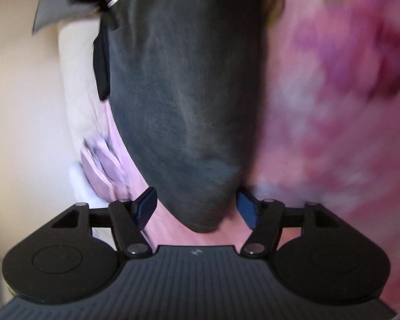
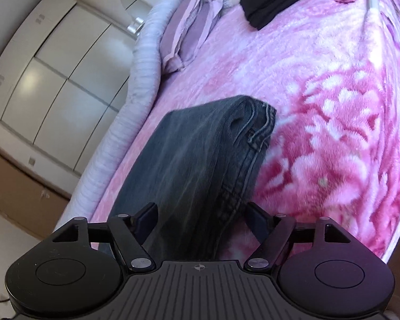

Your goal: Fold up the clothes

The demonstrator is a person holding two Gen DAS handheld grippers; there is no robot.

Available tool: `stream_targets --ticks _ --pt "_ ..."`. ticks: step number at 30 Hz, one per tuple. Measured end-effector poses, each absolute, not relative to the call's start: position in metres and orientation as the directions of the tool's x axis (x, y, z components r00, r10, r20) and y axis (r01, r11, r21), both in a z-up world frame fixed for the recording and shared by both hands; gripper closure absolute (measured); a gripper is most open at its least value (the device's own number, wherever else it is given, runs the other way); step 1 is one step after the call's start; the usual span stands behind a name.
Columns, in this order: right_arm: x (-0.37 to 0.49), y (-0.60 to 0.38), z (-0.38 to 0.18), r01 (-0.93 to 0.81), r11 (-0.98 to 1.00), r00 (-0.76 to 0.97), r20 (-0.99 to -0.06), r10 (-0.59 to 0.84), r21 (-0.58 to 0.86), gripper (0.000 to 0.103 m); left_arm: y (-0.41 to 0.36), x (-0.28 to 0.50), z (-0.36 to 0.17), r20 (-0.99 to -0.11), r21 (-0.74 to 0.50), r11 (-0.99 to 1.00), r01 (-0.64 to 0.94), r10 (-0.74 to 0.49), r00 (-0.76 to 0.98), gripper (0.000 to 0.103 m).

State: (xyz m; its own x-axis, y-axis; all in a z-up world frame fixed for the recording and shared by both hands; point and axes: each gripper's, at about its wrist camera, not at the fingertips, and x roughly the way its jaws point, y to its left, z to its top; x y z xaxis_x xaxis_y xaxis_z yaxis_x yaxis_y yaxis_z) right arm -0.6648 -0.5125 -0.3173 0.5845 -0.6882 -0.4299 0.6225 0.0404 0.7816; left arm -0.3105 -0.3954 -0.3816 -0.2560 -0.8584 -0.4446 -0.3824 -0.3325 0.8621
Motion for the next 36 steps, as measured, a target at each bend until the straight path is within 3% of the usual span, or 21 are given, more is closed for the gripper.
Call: stream_targets --ticks 2,4,6,7,8,9,13,17,20,23,28,29,31,36 --pt "-0.667 -0.516 -0.321 0.606 0.023 0.573 -0.416 -0.707 0.795 0.027 -0.406 -0.312 -0.387 -0.449 0.848 -0.308 -0.431 -0.849 -0.278 0.041" --pt "-0.667 -0.519 -0.323 0.604 0.018 0.56 -0.408 -0.721 0.797 0.025 -0.413 -0.315 -0.392 -0.465 0.833 -0.306 -0.461 -0.839 -0.284 0.059" --pt "-0.663 -0.524 -0.321 0.641 0.043 0.55 -0.419 -0.722 0.766 0.025 -0.415 -0.315 -0.393 -0.482 0.828 -0.336 -0.448 -0.835 -0.266 0.071" --pt "-0.663 -0.529 -0.32 0.652 0.046 0.551 -0.431 -0.714 0.757 0.031 -0.415 -0.315 -0.393 -0.483 0.833 -0.347 -0.431 -0.836 -0.26 0.076" --pt "-0.663 -0.534 -0.319 0.661 0.045 0.553 -0.445 -0.704 0.749 0.044 -0.413 -0.314 -0.391 -0.473 0.844 -0.352 -0.405 -0.844 -0.253 0.077" --pt "-0.664 -0.54 -0.318 0.669 0.045 0.555 -0.459 -0.694 0.742 0.047 -0.409 -0.315 -0.387 -0.464 0.857 -0.364 -0.365 -0.853 -0.239 0.078" --pt "-0.652 -0.583 -0.299 0.707 0.189 0.623 -0.475 -0.621 0.681 0.051 -0.382 -0.332 -0.372 -0.501 0.857 -0.461 -0.233 -0.849 -0.164 0.079" --pt "-0.61 -0.655 -0.282 0.704 0.355 0.699 -0.514 -0.497 0.615 0.051 -0.348 -0.379 -0.352 -0.593 0.805 -0.59 -0.063 -0.802 -0.075 0.08" --pt "-0.575 -0.695 -0.28 0.695 0.464 0.717 -0.58 -0.387 0.549 0.047 -0.332 -0.424 -0.334 -0.662 0.74 -0.667 0.084 -0.745 -0.086 0.091" --pt "-0.571 -0.707 -0.267 0.732 0.512 0.658 -0.66 -0.362 0.449 0.044 -0.322 -0.448 -0.332 -0.661 0.724 -0.677 0.128 -0.735 -0.15 0.092" --pt "-0.621 -0.624 -0.221 0.794 0.514 0.587 -0.627 -0.513 0.323 0.036 -0.32 -0.424 -0.311 -0.594 0.74 -0.608 0.287 -0.791 -0.146 0.089" --pt "-0.636 -0.596 -0.216 0.792 0.5 0.601 -0.595 -0.534 0.351 0.033 -0.32 -0.415 -0.307 -0.568 0.758 -0.58 0.3 -0.812 -0.135 0.086" --pt "-0.67 -0.545 -0.217 0.766 0.435 0.641 -0.514 -0.57 0.473 0.028 -0.32 -0.401 -0.304 -0.517 0.795 -0.526 0.301 -0.848 -0.118 0.067" --pt "-0.717 -0.425 -0.253 0.644 0.278 0.692 -0.387 -0.61 0.713 0.026 -0.317 -0.386 -0.319 -0.484 0.854 -0.498 0.152 -0.867 -0.117 0.059"
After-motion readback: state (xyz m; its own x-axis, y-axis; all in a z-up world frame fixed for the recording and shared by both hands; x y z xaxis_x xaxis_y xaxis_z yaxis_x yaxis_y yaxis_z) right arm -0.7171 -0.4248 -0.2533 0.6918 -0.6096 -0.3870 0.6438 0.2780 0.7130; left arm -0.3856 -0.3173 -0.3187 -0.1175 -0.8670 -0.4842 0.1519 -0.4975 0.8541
